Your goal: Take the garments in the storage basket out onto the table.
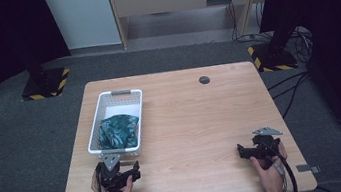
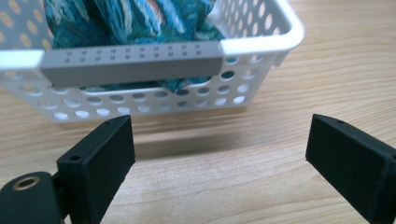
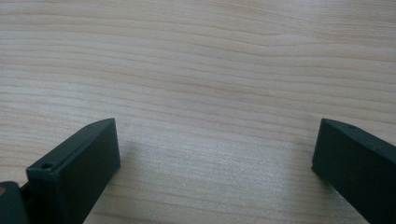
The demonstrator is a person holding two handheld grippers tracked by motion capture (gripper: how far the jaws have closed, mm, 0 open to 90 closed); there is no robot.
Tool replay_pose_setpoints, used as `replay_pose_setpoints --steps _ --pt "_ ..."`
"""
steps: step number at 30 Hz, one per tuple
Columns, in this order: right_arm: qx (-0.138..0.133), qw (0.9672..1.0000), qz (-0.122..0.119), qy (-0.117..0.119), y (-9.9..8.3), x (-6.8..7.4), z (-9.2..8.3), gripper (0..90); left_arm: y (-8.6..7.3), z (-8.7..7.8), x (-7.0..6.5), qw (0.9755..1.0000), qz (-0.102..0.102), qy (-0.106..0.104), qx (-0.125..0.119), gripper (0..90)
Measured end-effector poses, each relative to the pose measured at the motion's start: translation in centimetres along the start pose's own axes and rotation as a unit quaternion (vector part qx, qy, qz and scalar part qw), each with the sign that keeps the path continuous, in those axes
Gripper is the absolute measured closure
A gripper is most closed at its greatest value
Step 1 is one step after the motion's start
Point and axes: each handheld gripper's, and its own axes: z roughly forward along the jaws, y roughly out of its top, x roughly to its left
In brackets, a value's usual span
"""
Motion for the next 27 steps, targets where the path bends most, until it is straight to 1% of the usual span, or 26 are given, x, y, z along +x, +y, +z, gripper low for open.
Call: replay_pose_setpoints --steps 6,7,8,13,20,21,22,23,27 --pt "0.000 1.0000 0.000 0.000 0.0 0.0 0.0 0.9 0.9 -0.8 0.1 0.9998 -0.006 -0.020 -0.005 6.5" --pt "0.000 1.0000 0.000 0.000 0.0 0.0 0.0 0.8 0.9 -0.8 0.1 0.9998 -0.006 -0.020 -0.005 6.5" --pt "0.000 1.0000 0.000 0.000 0.0 0.0 0.0 0.8 1.2 -1.0 0.2 0.9996 -0.010 -0.025 -0.007 6.4" --pt "0.000 1.0000 0.000 0.000 0.0 0.0 0.0 0.9 2.0 -1.7 0.7 0.9995 -0.013 -0.026 -0.015 6.5" --pt "0.000 1.0000 0.000 0.000 0.0 0.0 0.0 0.9 2.8 -1.9 1.3 0.9992 -0.019 -0.030 -0.019 6.5" --pt "0.000 1.0000 0.000 0.000 0.0 0.0 0.0 0.8 3.2 -1.9 1.6 0.9992 -0.019 -0.032 -0.018 6.5" --pt "0.000 1.0000 0.000 0.000 0.0 0.0 0.0 0.9 3.2 -1.9 1.6 0.9992 -0.019 -0.032 -0.018 6.5" --pt "0.000 1.0000 0.000 0.000 0.0 0.0 0.0 0.8 3.7 -1.9 1.7 0.9992 -0.016 -0.031 -0.018 6.6" --pt "0.000 1.0000 0.000 0.000 0.0 0.0 0.0 0.8 5.0 -1.8 2.0 0.9993 -0.013 -0.030 -0.019 6.7"
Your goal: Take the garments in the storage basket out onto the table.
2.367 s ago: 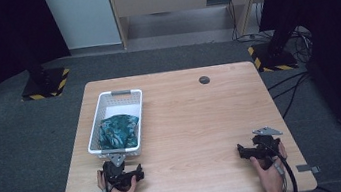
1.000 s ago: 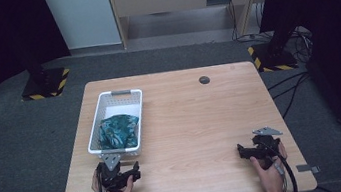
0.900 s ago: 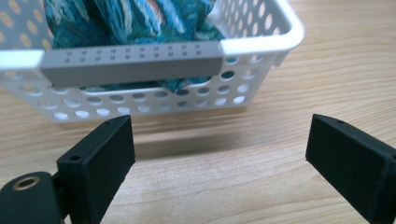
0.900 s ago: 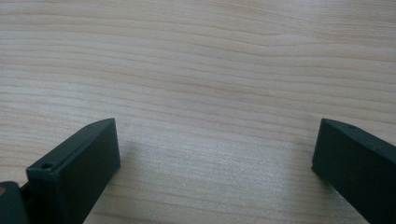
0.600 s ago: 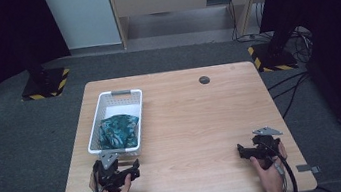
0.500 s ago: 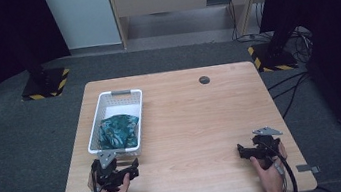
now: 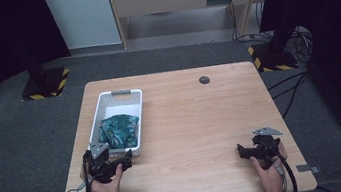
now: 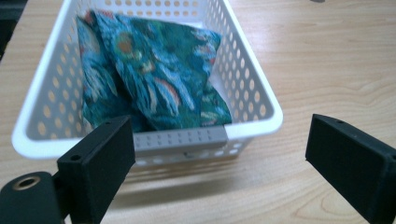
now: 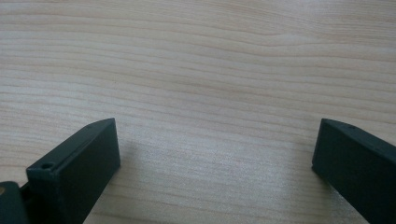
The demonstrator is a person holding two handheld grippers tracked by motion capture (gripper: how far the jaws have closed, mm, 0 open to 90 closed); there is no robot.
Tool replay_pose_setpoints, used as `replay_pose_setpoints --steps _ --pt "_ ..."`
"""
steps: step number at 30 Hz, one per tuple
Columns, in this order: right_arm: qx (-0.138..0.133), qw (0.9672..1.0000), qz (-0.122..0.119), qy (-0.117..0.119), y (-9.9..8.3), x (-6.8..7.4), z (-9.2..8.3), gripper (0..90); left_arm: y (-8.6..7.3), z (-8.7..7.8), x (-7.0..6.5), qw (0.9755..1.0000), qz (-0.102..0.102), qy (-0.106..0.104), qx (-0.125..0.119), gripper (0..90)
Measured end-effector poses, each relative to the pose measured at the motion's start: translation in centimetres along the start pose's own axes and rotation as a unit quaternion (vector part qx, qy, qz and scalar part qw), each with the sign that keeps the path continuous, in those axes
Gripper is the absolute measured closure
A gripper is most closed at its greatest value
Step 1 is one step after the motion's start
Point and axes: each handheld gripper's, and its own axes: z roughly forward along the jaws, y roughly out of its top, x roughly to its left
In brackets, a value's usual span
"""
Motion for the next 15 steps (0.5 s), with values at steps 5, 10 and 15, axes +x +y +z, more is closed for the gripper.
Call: replay_pose_setpoints --steps 5,10,15 --pt "0.000 1.0000 0.000 0.000 0.0 0.0 0.0 0.9 0.9 0.2 0.4 1.0000 -0.003 0.001 0.002 7.0" --pt "0.000 1.0000 0.000 0.000 0.0 0.0 0.0 0.8 1.4 0.6 0.7 1.0000 -0.008 0.002 0.004 7.1" --pt "0.000 1.0000 0.000 0.000 0.0 0.0 0.0 0.9 1.9 1.0 1.1 0.9999 -0.010 0.001 0.007 7.3"
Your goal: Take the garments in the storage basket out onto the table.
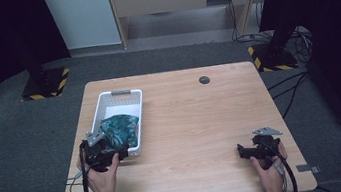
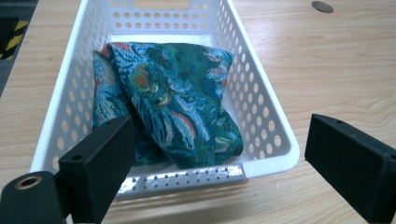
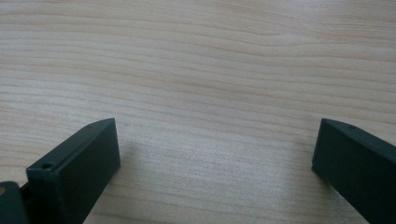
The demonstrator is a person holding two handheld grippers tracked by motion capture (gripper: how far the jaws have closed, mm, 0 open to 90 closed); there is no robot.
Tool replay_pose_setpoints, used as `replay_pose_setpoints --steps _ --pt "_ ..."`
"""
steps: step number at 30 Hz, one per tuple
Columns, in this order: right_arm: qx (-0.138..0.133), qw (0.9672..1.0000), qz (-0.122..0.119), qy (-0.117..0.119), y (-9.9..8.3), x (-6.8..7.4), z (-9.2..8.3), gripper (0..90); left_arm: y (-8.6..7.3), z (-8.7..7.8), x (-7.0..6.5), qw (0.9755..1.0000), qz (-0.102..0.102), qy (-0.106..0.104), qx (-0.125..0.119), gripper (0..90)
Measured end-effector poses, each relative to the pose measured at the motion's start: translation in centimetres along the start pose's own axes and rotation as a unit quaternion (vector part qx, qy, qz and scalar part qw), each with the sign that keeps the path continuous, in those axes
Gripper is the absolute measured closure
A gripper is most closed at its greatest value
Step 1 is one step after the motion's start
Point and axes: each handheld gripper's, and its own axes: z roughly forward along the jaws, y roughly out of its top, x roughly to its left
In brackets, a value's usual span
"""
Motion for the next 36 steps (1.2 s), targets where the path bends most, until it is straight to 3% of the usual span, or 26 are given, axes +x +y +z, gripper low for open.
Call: replay_pose_setpoints --steps 15,25,27,36 --pt "0.000 1.0000 0.000 0.000 0.0 0.0 0.0 0.8 1.7 1.4 1.3 0.9998 -0.008 0.010 0.012 7.9" --pt "0.000 1.0000 0.000 0.000 0.0 0.0 0.0 0.8 2.3 2.6 2.5 0.9992 -0.026 0.004 0.029 8.2" --pt "0.000 1.0000 0.000 0.000 0.0 0.0 0.0 0.8 2.5 3.1 2.9 0.9987 -0.038 0.000 0.034 8.3" --pt "0.000 1.0000 0.000 0.000 0.0 0.0 0.0 0.8 2.7 4.0 3.9 0.9981 -0.037 0.017 0.046 8.5"
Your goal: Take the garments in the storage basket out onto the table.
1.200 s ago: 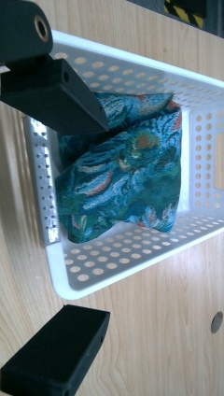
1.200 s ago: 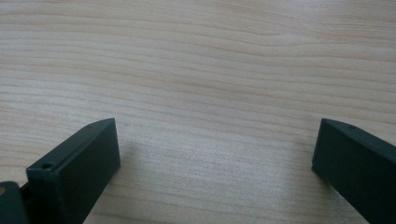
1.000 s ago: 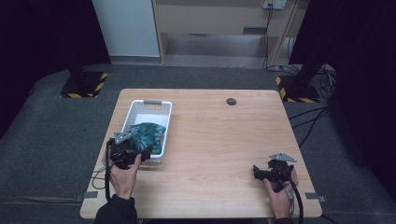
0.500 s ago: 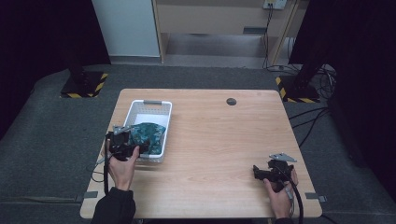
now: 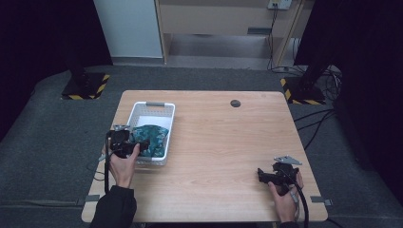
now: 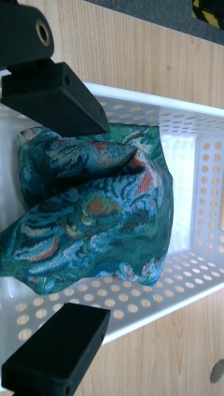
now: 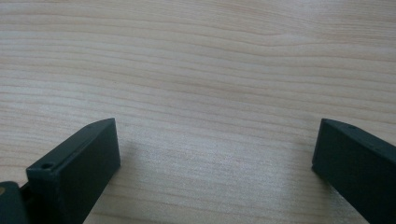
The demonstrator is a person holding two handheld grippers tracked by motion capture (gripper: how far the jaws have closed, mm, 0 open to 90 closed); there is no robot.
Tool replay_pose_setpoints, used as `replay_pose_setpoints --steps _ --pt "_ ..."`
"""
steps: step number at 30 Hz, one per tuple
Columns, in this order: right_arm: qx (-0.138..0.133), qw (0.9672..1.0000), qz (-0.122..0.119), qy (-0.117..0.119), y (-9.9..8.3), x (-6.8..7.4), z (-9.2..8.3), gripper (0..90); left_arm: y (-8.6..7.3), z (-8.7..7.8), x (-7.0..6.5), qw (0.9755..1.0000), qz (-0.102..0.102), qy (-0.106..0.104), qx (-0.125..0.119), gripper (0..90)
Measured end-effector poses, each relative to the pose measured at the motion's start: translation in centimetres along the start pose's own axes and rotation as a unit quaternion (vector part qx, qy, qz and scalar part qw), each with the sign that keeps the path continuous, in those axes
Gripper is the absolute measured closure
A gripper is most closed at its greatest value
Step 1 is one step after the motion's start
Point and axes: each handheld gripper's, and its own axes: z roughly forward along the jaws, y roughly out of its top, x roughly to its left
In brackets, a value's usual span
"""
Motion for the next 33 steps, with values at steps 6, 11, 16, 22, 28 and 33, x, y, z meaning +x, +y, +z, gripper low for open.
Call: replay_pose_setpoints --steps 6,11,16,22,28,33 --pt "0.000 1.0000 0.000 0.000 0.0 0.0 0.0 0.8 0.1 0.8 0.2 0.9999 0.005 0.005 0.009 8.6" --pt "0.000 1.0000 0.000 0.000 0.0 0.0 0.0 0.8 0.2 1.4 0.2 0.9999 0.005 0.004 0.014 9.0" --pt "0.000 1.0000 0.000 0.000 0.0 0.0 0.0 0.8 0.3 1.8 0.4 0.9999 0.000 -0.001 0.014 9.2" --pt "0.000 1.0000 0.000 0.000 0.0 0.0 0.0 0.8 0.4 2.6 0.6 0.9998 -0.012 -0.004 0.018 10.2" --pt "0.000 1.0000 0.000 0.000 0.0 0.0 0.0 0.8 0.4 3.2 0.6 0.9994 -0.018 -0.003 0.029 11.8" --pt "0.000 1.0000 0.000 0.000 0.0 0.0 0.0 0.8 0.3 3.7 0.4 0.9991 -0.017 0.004 0.039 14.4"
